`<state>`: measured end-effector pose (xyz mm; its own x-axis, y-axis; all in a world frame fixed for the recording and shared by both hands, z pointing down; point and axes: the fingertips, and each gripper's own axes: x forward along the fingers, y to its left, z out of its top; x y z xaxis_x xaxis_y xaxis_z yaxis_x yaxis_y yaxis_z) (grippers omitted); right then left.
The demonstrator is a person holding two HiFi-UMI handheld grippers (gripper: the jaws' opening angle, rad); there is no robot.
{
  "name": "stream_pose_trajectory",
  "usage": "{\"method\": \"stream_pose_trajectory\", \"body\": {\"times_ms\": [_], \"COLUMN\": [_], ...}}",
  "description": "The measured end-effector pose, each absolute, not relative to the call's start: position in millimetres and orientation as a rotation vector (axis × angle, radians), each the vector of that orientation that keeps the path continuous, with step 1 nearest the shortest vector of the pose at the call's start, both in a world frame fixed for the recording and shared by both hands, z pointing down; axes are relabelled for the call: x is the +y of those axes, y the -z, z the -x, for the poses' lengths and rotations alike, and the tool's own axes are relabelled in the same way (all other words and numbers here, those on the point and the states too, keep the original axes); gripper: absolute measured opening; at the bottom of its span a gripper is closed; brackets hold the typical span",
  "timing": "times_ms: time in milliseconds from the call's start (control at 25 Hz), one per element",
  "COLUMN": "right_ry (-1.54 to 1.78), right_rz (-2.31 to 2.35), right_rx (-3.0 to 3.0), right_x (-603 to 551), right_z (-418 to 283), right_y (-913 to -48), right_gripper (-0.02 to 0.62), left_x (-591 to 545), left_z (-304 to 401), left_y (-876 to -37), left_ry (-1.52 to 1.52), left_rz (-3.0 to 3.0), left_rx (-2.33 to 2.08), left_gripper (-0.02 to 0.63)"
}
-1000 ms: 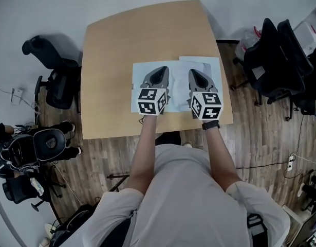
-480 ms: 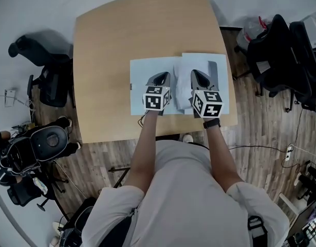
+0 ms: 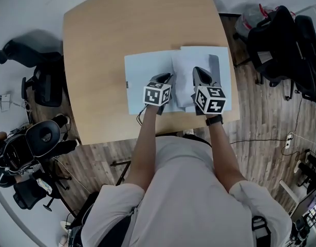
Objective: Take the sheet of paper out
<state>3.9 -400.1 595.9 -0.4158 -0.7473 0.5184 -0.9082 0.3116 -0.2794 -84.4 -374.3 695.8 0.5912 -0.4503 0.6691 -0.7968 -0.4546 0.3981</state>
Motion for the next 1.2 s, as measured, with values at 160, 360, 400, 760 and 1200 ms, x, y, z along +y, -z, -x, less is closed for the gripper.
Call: {"method": "stream_pose_trajectory", "body": {"times_ms": [160,360,400,760,1200], "right_ry": [-0.818,-0.868,-0.876,-0.908,-0.982], "right_rz": [-1.510,-1.531,-1.535,-1.555,-1.565], "right_rx": [-2.264,-2.236,-2.230,-2.198,-2.194], "right_x": [-406,-411,-412,-419,-422], "right_z": [-8,-14,-15,-22,-25], "right_y": [-605,-616,-617,-627,-633], "right_gripper": [0.012,0.012,0.012,0.012,0.012], "left_x": [-368,-360,-360,-360,-365], "left_z": [73,59,57,46,57], "left_y": [-715,-734,-736,-750,-760], "left_ry": [-0.656,-0.657,-0.652,-0.690,-0.779], "left_rz": [-2.072,-2.021,-2.013,-2.000,-1.970], "left_rx": [-0.882,-0.767,-0.751,-0.694,-0.748], "left_gripper": [0.082,0.169,0.184,0.198,0.048]}}
